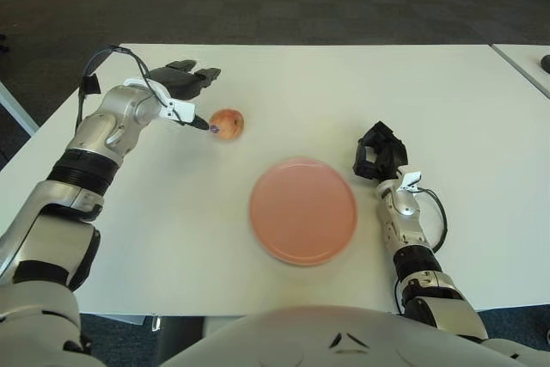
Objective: Put the apple into the plate.
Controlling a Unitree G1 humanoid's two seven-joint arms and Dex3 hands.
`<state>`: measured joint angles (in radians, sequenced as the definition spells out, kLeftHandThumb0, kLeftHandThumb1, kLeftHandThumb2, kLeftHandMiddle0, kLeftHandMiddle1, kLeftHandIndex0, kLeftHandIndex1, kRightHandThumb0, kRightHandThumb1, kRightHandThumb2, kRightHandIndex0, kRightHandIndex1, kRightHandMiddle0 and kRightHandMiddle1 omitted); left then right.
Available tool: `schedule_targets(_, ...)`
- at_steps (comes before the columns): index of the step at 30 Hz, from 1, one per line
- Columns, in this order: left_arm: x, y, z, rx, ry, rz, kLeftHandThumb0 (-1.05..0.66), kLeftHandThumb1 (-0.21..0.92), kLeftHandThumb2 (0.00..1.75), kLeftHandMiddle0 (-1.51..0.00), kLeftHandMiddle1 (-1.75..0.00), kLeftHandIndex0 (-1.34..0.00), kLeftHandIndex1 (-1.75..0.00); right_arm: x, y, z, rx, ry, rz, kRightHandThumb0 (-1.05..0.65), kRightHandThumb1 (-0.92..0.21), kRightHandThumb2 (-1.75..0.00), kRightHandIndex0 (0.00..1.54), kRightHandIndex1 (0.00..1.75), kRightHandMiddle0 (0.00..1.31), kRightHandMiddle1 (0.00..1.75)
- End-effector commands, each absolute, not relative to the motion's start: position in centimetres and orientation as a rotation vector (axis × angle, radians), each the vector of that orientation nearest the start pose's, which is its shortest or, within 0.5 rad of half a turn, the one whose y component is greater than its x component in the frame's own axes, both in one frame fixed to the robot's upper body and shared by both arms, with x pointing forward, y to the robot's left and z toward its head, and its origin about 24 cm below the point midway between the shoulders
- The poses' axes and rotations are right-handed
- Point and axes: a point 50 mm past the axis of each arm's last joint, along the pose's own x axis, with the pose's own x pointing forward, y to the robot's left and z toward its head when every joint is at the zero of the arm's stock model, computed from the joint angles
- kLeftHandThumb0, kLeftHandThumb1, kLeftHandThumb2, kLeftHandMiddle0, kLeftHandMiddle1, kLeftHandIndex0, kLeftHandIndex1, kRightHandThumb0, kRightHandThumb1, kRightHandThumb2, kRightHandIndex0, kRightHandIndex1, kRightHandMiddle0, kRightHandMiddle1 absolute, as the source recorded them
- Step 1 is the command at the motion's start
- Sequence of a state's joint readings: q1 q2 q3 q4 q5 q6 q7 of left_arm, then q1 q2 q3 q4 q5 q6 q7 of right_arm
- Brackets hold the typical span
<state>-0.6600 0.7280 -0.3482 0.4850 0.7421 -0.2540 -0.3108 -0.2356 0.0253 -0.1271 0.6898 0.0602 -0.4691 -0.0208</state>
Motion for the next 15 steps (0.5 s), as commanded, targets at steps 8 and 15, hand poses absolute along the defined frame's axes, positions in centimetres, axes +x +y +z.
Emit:
schedule_targets(8, 36.1, 21.4, 13.4, 1.506, -0.219, -0.369, -1.05, 0.90, 0.07, 0.00, 0.00, 0.00, 0.00, 26.3, -15.2, -3.6, 0.118, 0.128, -0.114, -0.48, -0.29, -1.34, 1.12, 1.75, 0.63, 1.75)
schedule_targets(15, 36.8, 20.9, 13.4, 1.466, -0.251, -0.354, -1.05, 0.89, 0.06, 0.00, 0.00, 0.00, 0.00, 26.2, -15.1, -3.7, 0.120, 0.130, -0.116, -0.49, -0.28, -1.35, 1.12, 1.75, 0.64, 1.75)
